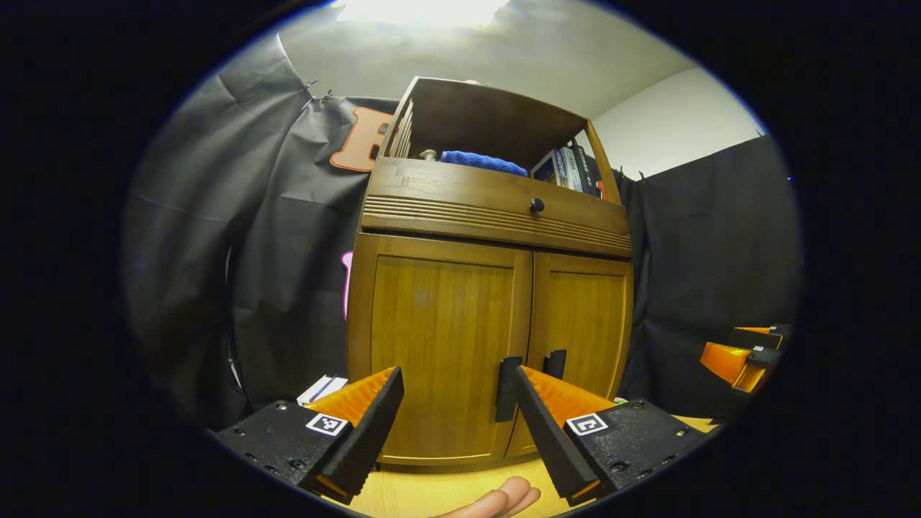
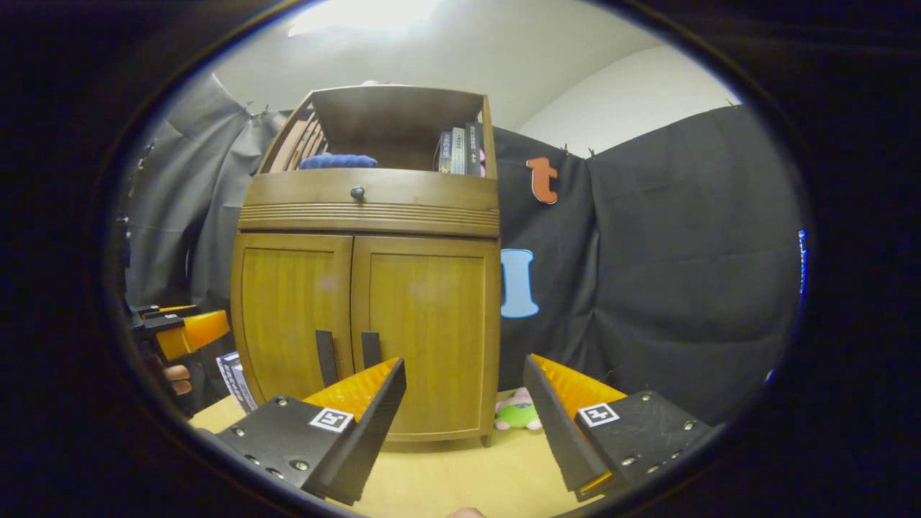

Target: Open the right door of the double-door shoe cabinet with the right hand, and open the left door with the left hand.

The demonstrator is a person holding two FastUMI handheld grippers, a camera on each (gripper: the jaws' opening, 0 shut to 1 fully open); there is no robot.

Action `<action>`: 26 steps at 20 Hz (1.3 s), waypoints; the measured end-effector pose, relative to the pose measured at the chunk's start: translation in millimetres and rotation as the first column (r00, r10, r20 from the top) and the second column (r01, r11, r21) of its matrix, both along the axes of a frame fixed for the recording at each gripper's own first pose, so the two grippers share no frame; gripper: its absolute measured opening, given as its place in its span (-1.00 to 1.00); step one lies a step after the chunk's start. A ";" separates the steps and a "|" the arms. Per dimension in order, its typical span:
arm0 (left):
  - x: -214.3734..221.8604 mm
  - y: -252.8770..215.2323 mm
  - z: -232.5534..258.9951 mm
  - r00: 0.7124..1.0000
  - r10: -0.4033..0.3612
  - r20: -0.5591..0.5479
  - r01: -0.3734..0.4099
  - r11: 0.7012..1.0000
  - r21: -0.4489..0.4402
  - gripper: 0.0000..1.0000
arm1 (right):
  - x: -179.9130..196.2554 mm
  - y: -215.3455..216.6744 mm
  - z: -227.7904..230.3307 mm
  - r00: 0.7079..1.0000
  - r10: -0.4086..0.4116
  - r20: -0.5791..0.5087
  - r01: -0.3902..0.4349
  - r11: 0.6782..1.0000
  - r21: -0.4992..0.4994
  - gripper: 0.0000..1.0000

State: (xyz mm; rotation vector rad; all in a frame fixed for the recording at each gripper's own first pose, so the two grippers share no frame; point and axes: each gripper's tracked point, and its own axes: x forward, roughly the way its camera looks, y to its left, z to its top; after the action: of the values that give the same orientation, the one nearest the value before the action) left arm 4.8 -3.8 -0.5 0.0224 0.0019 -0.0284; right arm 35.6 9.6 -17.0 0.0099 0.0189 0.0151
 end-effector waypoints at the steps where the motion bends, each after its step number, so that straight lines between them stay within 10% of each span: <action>1: 2.8 0.4 -2.3 1.000 0.002 -0.005 -0.002 1.000 0.001 0.82 | 6.0 4.0 -3.3 1.000 0.010 -0.006 -0.010 1.000 0.008 1.00; 19: 31.1 24.8 -17.2 0.997 0.042 -0.060 -0.039 0.998 0.051 0.82 | 197.3 159.1 -85.5 0.940 0.293 -0.174 -0.276 0.954 0.115 0.96; 22: 32.8 25.0 -19.0 0.997 0.044 -0.067 -0.040 0.998 0.050 0.82 | 207.0 169.5 -101.3 0.938 0.298 -0.177 -0.281 0.953 0.117 0.39; 24: 33.8 21.4 -18.7 0.997 0.033 -0.069 -0.030 0.998 0.050 0.82 | 196.9 170.6 -98.7 0.937 0.304 -0.169 -0.289 0.951 0.110 -0.34; 26: 32.7 19.2 -20.4 0.997 0.029 -0.073 -0.026 0.998 0.052 0.82 | 199.2 164.0 -97.2 0.932 0.322 -0.165 -0.313 0.947 0.078 -0.46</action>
State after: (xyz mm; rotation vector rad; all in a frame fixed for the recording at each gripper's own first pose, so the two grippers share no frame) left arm 37.5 15.4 -20.8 0.0726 0.0763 -0.0015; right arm 234.8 173.6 -114.2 0.0586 0.1968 0.3396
